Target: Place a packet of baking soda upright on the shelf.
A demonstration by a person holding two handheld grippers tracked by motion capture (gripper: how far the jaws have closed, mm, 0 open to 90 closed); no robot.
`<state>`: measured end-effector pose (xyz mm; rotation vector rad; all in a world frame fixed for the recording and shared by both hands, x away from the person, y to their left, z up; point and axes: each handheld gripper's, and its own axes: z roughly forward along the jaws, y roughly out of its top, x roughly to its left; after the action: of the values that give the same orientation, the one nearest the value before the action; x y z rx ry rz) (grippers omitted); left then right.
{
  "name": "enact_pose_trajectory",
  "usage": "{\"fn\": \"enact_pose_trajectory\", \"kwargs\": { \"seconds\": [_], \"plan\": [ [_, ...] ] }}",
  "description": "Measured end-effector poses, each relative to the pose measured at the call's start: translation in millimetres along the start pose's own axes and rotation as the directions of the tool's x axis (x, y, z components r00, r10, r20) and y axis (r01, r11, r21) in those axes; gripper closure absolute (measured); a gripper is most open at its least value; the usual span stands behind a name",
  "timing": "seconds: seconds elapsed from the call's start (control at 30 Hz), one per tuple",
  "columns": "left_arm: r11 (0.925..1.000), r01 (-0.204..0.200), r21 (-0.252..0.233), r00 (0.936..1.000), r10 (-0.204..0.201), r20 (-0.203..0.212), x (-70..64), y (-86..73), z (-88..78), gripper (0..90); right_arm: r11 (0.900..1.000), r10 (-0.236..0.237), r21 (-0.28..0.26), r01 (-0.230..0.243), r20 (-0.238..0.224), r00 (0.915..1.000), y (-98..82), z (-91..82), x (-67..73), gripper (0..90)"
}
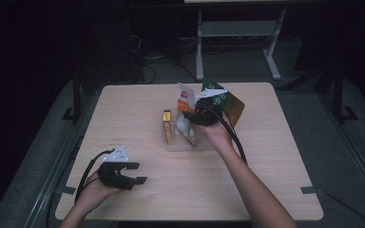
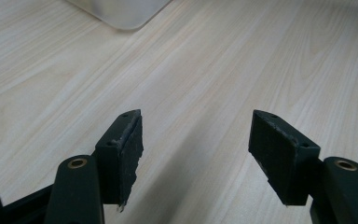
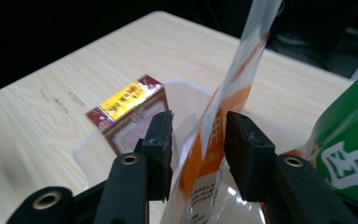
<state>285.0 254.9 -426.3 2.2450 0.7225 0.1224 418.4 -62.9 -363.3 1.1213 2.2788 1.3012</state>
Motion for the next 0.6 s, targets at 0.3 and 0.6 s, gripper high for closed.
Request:
{"fn": "enact_pose_trajectory", "kwargs": {
  "seconds": [0.3, 0.6],
  "plan": [
    [1.0000, -0.003, -0.003, 1.0000, 0.003, 0.002, -0.8, 0.6, -0.2, 34.4, 1.000, 0.016, -0.012, -0.016, 0.036, 0.9992, -0.5, 4.9, 7.5, 90.0],
    [1.0000, 0.005, -0.008, 1.0000, -0.005, 0.001, -0.3, 0.4, -0.9, 34.4, 0.977, 0.046, -0.210, -0.023, 0.107, 0.9932, -11.3, 1.4, 18.6, 90.0]
  ]
}}
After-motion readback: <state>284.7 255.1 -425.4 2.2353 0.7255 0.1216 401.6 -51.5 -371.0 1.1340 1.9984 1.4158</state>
